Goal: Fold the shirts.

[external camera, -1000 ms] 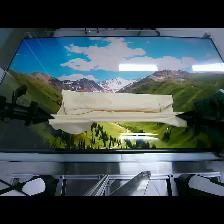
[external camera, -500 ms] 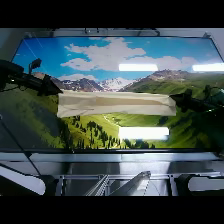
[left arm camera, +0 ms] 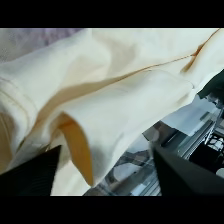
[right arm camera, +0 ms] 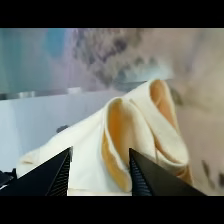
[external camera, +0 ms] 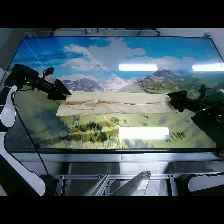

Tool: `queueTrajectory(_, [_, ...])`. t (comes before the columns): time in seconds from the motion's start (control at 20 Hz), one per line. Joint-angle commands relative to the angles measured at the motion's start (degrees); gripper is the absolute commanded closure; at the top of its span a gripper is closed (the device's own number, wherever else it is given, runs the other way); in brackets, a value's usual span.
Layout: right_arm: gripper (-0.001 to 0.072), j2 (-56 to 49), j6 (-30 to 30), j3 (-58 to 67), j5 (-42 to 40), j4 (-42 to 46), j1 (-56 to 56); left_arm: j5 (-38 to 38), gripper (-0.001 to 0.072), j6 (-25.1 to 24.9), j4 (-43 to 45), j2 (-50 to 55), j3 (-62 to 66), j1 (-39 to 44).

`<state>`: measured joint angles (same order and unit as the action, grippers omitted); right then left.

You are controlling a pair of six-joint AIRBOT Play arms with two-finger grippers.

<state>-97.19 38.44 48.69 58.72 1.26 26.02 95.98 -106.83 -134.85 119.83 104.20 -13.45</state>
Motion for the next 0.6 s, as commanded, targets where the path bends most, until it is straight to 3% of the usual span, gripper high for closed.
queueTrajectory(0.0, [0.0302,1.4,3.6,2.1,8.1,5.6,3.6,6.1,-0.0002,2.0,-0.4,0.5,4.8,0.0])
queueTrajectory(0.15, [0.0288,4.2,13.3,6.7,8.8,22.1,7.7,7.9,-0.0001,5.0,-0.4,-0.2,10.4,0.0])
queueTrajectory(0.25, [0.0067,4.7,16.6,9.6,8.0,29.8,8.3,7.9,-0.0001,5.3,-0.5,-1.8,12.6,0.1])
queueTrajectory(0.35, [0.0066,4.4,16.7,10.1,5.6,31.2,7.4,6.4,0.0003,5.2,-2.6,-4.3,11.0,0.1])
queueTrajectory(0.4, [0.0066,3.7,16.7,10.2,4.8,30.9,6.8,5.9,0.0086,5.2,-3.2,-5.3,9.7,0.1])
queueTrajectory(0.45, [0.0066,2.5,16.7,10.3,4.5,30.9,5.9,6.1,0.0335,5.2,-3.2,-5.9,8.7,0.2])
queueTrajectory(0.5, [0.0066,1.0,16.7,10.6,4.7,30.8,5.1,6.2,0.0701,5.2,-3.2,-6.2,8.0,0.2])
queueTrajectory(0.55, [0.0066,-0.5,17.1,10.8,4.7,30.6,4.1,6.5,0.0686,5.2,-3.3,-6.2,7.3,0.3])
